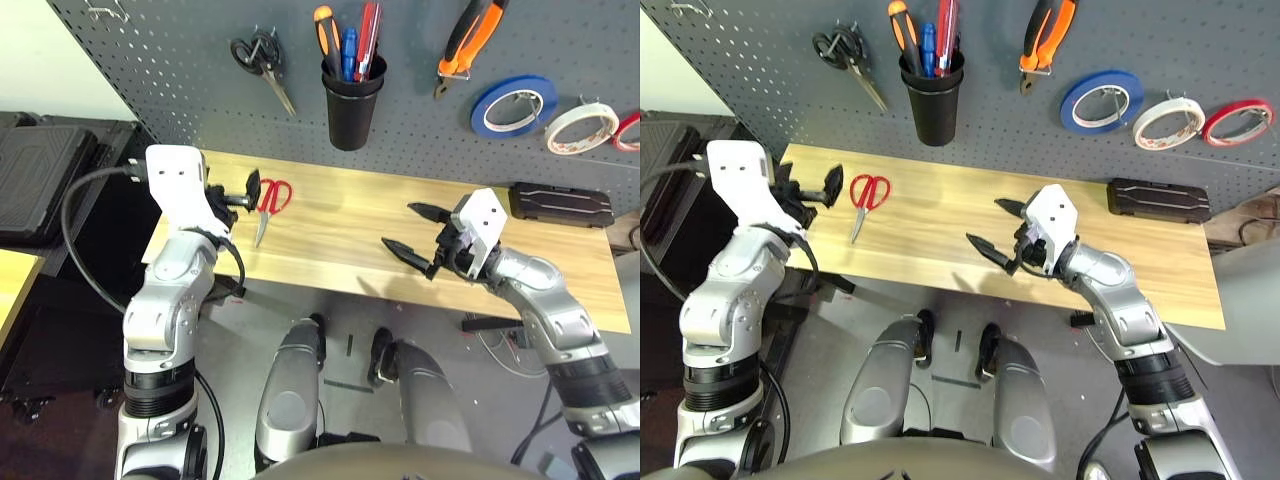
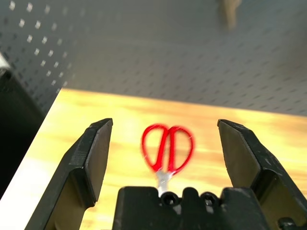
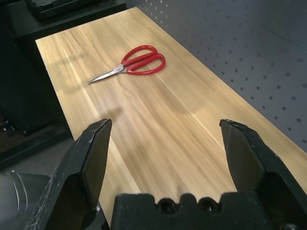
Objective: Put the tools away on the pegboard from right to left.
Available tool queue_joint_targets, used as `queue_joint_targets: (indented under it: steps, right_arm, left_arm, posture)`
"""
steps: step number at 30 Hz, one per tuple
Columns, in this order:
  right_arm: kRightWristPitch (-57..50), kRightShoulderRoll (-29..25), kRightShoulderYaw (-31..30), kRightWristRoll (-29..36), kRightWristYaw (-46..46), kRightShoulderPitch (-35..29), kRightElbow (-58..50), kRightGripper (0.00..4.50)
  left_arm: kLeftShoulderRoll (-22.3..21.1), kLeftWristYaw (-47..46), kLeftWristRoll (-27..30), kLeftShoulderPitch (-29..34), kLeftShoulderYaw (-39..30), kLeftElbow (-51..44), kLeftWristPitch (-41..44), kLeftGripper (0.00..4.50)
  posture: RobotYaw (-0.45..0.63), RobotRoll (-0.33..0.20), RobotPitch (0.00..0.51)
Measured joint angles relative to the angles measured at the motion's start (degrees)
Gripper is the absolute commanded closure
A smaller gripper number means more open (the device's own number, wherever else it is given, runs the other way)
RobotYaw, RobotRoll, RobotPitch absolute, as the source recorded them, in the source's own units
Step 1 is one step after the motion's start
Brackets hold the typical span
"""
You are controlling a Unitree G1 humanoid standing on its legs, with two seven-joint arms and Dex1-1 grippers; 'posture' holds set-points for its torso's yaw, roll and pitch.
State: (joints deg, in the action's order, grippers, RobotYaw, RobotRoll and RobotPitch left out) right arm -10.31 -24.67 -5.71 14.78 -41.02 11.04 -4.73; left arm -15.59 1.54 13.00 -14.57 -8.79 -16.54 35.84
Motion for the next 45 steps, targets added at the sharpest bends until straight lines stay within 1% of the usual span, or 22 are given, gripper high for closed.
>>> queue_joint_targets:
  steps: [2, 5, 7, 10, 21, 28, 35, 45]
  right_arm:
    - [-0.3, 0.0, -0.1, -0.4, 0.2, -0.4, -0.5, 0.0]
    - [-1.2, 0.3, -0.6, -1.0, 0.7, -0.8, -2.2, 0.0]
    - [-1.7, 0.3, -0.8, -1.3, 1.0, -1.0, -2.6, 0.0]
    - [-2.4, 0.4, -1.1, -2.2, 1.6, -1.4, -3.3, 0.0]
    - [-5.9, 0.9, -1.6, -3.5, 4.3, -3.2, -7.6, 0.0]
    - [-8.3, 0.4, -1.4, -3.4, 5.2, -4.7, -10.6, 0.0]
    - [-9.4, -0.5, -0.6, -3.3, 5.2, -5.1, -11.9, 0.0]
    - [-10.7, -1.5, -0.3, -2.8, 5.1, -5.4, -13.3, 0.0]
  left_arm:
    - [-0.1, 0.2, -1.1, -0.8, 0.4, 4.3, -1.5, 0.02]
    - [-0.7, 0.8, -3.1, -2.8, 0.9, 13.8, -4.7, 0.02]
    - [-0.9, 1.0, -4.1, -3.8, 0.9, 18.3, -6.5, 0.02]
    - [-0.9, 1.2, -4.9, -7.6, 0.8, 26.6, -9.9, 0.02]
    - [-0.5, 2.8, -6.3, -19.3, 0.6, 50.9, -22.0, 0.02]
    - [-0.3, -0.6, -6.5, -26.1, -1.1, 65.1, -25.9, 0.02]
    - [-0.4, -4.6, -6.5, -30.3, -2.7, 73.9, -29.6, 0.02]
    - [-0.7, -8.8, -6.5, -31.9, -3.7, 78.7, -32.2, 0.02]
  posture:
    - [0.23, 0.0, 0.355]
    - [0.22, 0.0, 0.358]
    - [0.2, 0.0, 0.361]
    - [0.19, 0.0, 0.366]
    - [0.13, 0.0, 0.386]
    - [0.11, 0.0, 0.389]
    - [0.09, 0.0, 0.393]
    - [0.08, 0.0, 0.399]
